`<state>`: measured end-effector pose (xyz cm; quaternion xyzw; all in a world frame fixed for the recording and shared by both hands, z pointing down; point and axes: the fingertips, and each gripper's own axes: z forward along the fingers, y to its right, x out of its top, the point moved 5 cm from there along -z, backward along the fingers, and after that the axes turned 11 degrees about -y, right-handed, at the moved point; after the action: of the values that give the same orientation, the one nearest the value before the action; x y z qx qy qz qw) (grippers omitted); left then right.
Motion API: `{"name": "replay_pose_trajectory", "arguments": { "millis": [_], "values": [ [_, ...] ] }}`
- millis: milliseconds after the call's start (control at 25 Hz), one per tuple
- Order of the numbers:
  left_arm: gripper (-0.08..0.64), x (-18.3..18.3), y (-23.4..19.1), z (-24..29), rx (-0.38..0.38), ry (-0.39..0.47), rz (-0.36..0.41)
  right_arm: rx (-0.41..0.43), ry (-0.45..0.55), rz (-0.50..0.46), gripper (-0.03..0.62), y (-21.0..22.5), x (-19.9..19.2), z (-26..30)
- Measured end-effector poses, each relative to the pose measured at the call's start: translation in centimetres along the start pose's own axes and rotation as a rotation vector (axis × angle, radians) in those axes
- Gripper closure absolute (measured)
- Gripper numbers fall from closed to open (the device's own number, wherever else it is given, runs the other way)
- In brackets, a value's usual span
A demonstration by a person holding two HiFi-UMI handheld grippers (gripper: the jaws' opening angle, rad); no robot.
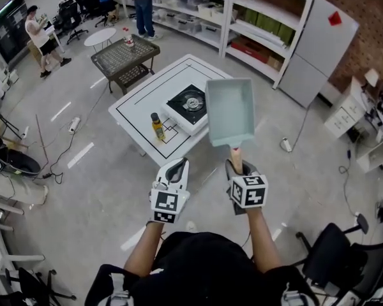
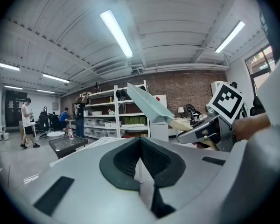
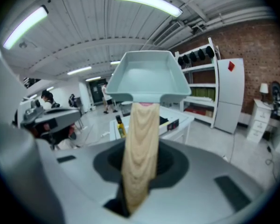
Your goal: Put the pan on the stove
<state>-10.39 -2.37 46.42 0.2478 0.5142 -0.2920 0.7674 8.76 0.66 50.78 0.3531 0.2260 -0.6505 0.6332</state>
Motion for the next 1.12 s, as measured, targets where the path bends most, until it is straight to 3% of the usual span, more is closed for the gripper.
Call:
{"name": "replay_pose_trajectory", "arguments": {
  "millis": [480, 1120],
  "values": [
    [0.536, 0.3, -5.4, 3.7, -0.02, 0.017, 0.003, -0.014, -0.005, -0.009, 0.497, -0.2, 3.6, 5.2],
    [0.536, 2.6, -7.1, 14.3, 0.03, -0.028, -0.006, 0.057, -0.049, -0.043, 0.497, 6.5, 9.8, 12.7]
  ]
}}
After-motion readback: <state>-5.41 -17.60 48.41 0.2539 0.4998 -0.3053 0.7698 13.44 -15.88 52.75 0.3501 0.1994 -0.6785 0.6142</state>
